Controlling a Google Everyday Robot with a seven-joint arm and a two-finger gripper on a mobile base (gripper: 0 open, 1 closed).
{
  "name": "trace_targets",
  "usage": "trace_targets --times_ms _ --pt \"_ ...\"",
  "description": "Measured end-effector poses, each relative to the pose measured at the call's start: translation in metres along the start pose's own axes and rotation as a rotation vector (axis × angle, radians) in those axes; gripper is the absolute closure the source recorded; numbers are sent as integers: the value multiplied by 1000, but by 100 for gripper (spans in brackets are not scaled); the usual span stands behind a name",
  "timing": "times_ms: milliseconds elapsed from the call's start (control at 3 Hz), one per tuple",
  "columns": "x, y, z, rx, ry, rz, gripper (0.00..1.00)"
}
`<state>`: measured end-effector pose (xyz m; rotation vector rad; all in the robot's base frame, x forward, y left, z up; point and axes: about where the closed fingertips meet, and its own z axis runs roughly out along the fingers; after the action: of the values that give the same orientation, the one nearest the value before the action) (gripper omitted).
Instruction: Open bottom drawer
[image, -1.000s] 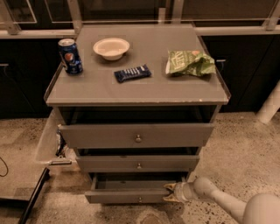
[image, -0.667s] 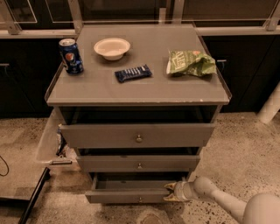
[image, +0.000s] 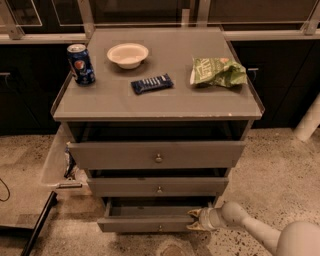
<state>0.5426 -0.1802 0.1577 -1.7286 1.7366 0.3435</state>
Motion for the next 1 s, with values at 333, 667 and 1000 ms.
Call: trace_targets --times_ms 333,667,1000 --pt "-1 0 -1 0 0 0 38" --pt "5 35 -7 -27 -12 14 61" --pt "2 33 -11 -27 -12 15 84"
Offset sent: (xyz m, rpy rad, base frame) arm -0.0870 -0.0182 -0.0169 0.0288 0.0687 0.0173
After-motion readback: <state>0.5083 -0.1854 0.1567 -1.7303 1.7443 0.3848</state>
